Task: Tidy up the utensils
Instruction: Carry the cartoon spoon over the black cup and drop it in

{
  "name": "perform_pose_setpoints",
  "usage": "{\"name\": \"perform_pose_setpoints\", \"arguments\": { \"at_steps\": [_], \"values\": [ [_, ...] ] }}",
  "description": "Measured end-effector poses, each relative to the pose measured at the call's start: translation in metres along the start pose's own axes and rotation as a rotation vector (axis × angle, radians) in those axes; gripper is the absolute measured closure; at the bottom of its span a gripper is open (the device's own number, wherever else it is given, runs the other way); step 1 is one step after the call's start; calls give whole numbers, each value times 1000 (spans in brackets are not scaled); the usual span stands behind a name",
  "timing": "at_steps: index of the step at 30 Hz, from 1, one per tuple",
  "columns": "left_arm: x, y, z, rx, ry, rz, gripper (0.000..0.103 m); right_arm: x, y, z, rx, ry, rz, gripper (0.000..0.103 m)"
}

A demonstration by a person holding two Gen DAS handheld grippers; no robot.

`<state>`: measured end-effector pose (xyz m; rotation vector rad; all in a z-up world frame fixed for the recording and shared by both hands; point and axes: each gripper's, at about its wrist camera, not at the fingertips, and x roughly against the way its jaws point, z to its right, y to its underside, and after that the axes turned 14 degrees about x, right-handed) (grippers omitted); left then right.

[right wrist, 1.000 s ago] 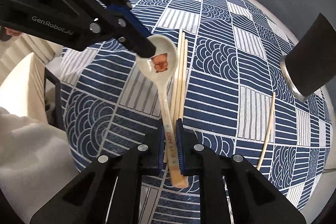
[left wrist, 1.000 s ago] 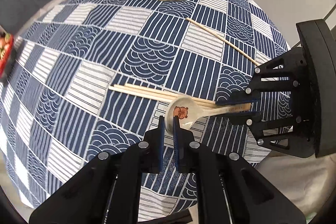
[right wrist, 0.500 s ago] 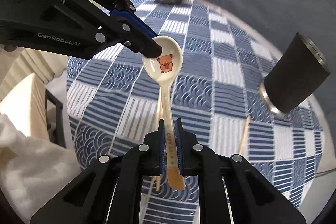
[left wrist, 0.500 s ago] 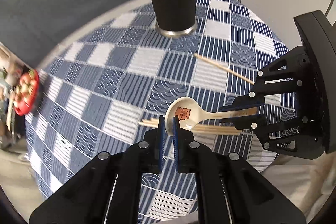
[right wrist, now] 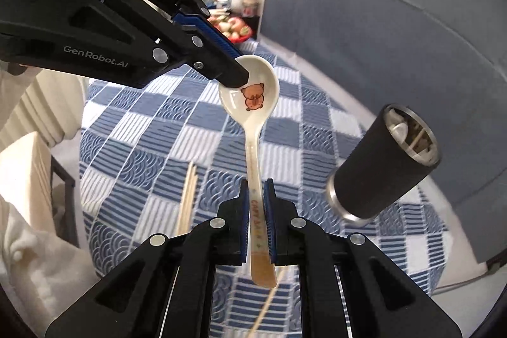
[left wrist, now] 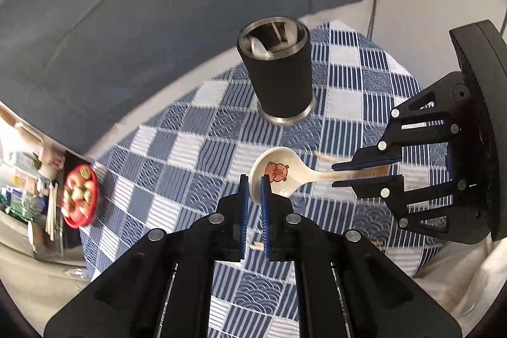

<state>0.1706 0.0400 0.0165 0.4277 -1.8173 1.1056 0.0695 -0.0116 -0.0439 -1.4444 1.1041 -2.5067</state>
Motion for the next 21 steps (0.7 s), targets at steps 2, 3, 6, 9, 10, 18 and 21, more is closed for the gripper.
{"name": "perform_pose_setpoints", "arguments": {
  "at_steps": [2, 3, 6, 9, 10, 18, 21],
  "values": [
    [4, -12, 1, -8, -15, 10, 95, 4, -4, 14, -4, 12, 20, 94],
    [6, -20, 2, -12, -23, 19, 95, 6, -6, 19, -5, 19, 28, 94],
    [12, -40, 3, -13, -43, 37, 95, 13, -11, 39, -12, 29, 66, 94],
    [15, -57, 5, -20, -61, 52, 95, 16, -15, 55, -14, 39, 86, 95],
    [15, -63, 6, -23, -70, 56, 95, 17, -16, 62, -15, 44, 95, 95],
    [16, -102, 15, -40, -109, 64, 95, 23, -19, 101, -48, 51, 157, 95],
    [14, -114, 17, -33, -115, 62, 95, 22, -20, 114, -51, 47, 167, 95]
  ]
}}
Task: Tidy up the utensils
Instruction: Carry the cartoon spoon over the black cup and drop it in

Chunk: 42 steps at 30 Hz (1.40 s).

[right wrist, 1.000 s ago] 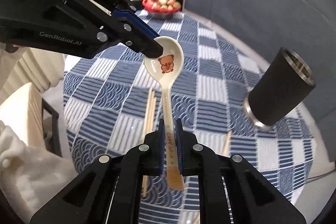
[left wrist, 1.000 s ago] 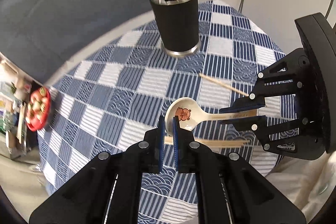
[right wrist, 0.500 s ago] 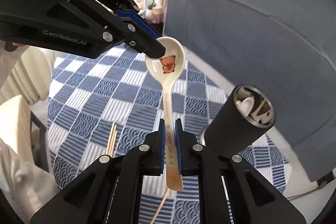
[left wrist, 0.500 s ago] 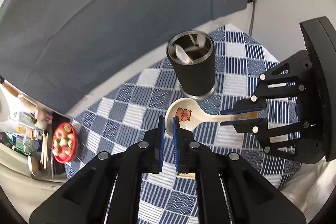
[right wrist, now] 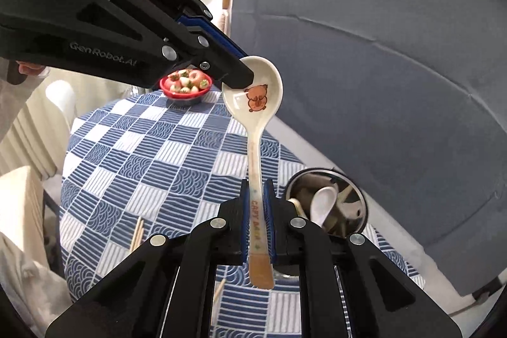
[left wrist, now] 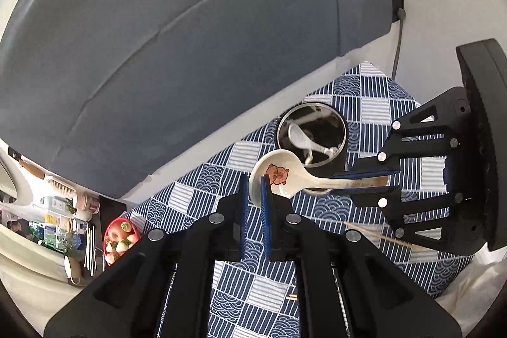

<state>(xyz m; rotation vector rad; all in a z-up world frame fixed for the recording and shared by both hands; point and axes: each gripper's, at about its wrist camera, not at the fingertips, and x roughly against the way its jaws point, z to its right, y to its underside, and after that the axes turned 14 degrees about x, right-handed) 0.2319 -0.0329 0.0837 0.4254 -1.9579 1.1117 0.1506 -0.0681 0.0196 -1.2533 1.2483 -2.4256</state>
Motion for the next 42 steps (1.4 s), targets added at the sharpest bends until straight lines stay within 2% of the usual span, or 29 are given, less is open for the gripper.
{"name": "perform_pose_setpoints", "arguments": {
  "at_steps": [9, 17, 30, 34, 35, 36, 37, 38, 39, 41, 42],
  "values": [
    [-11, -36, 6, 10, -29, 1, 95, -12, -7, 35, -15, -15, 43, 95],
    [-31, -53, 20, -15, -41, -31, 95, -36, -4, 53, -39, -36, 55, 96],
    [-63, -48, 25, 15, -37, -80, 95, -63, 16, 53, -68, -68, 52, 96],
    [-65, -44, 23, 33, -28, -80, 92, -67, 21, 49, -67, -44, 53, 95],
    [-64, -43, 22, 43, -41, -72, 81, -68, 21, 48, -69, -31, 54, 92],
    [-63, -43, 18, 48, -43, -63, 61, -68, 22, 47, -70, -21, 49, 84],
    [-60, -41, 16, 58, -47, -43, 46, -67, 24, 47, -73, -18, 47, 78],
    [-55, -38, 14, 72, -64, -17, 23, -65, 25, 47, -79, -6, 45, 56],
    [-52, -36, 12, 80, -72, 2, 17, -63, 26, 46, -85, 15, 45, 39],
    [-44, -30, 4, 111, -95, 34, 8, -55, 27, 45, -88, 45, 65, 29],
    [-42, -27, 1, 127, -108, 44, 6, -52, 27, 46, -98, 56, 65, 17]
  ]
}}
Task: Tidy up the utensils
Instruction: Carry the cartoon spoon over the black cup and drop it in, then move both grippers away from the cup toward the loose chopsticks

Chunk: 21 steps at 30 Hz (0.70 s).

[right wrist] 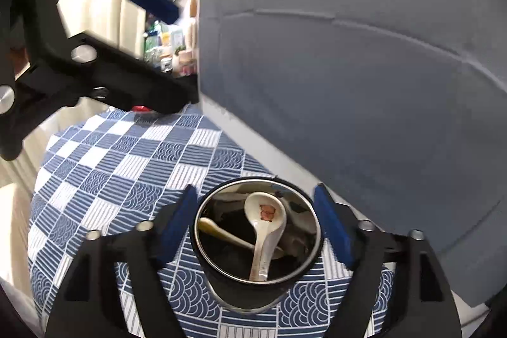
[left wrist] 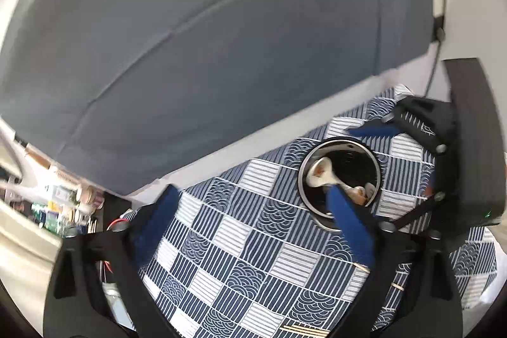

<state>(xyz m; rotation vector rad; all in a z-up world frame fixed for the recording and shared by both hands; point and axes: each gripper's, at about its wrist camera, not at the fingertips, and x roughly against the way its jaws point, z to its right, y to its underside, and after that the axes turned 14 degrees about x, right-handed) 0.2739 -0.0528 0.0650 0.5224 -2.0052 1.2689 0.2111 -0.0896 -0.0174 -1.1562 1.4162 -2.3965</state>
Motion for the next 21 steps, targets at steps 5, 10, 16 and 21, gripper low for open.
{"name": "perform_pose_setpoints", "arguments": {
  "at_steps": [5, 10, 16, 21],
  "values": [
    [0, 13, -24, 96, -16, -21, 6, 13, -3, 0, -19, 36, -4, 16],
    [2, 29, -38, 173, -9, -54, 6, 19, -3, -5, -9, 57, -29, 16],
    [6, 49, -42, 221, 28, -66, 6, 28, -5, -20, 20, 80, -50, 14],
    [11, 68, -45, 249, 66, -55, 6, 36, -6, -35, 21, 89, -78, 13]
  ]
}}
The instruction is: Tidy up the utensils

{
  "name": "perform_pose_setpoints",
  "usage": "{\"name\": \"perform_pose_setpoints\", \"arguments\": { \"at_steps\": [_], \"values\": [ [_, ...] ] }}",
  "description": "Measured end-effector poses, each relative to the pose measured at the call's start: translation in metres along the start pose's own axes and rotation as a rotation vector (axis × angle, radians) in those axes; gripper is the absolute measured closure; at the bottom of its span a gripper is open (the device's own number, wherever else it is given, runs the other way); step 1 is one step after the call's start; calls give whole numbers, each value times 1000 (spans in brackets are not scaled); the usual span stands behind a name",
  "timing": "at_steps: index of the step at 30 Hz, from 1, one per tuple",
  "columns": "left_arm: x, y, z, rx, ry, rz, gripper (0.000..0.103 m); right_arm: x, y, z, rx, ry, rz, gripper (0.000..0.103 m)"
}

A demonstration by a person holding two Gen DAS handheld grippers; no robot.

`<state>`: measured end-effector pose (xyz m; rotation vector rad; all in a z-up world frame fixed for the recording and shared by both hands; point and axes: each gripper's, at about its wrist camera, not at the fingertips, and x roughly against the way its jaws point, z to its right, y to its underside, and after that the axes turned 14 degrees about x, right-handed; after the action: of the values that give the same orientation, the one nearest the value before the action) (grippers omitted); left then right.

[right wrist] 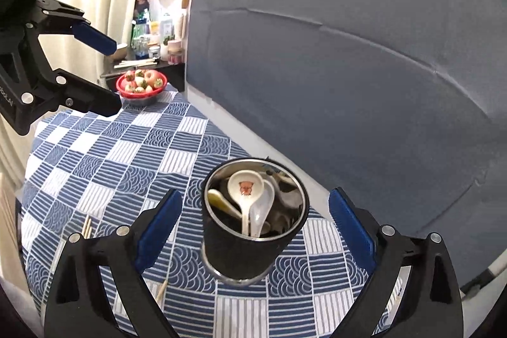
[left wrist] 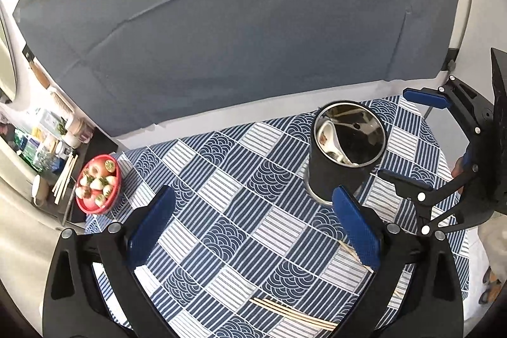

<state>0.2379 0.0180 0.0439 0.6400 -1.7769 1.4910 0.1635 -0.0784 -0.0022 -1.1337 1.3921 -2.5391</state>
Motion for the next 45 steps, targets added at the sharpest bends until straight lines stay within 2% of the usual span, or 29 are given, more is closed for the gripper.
{"name": "perform_pose_setpoints", "arguments": {
  "at_steps": [8, 19, 27, 45],
  "values": [
    [2, 33, -23, 59, 78, -28, 6, 17, 1, -30, -4, 20, -38, 13],
    [-11, 89, -55, 120, 76, -97, 6, 19, 10, -82, 14, -11, -159, 13],
    [-31, 127, -72, 168, 48, -170, 6, 11, 15, -101, 39, -40, -222, 13],
    [-88, 201, -73, 280, -3, -373, 6, -45, 42, -143, 115, -228, -362, 13]
  ]
}}
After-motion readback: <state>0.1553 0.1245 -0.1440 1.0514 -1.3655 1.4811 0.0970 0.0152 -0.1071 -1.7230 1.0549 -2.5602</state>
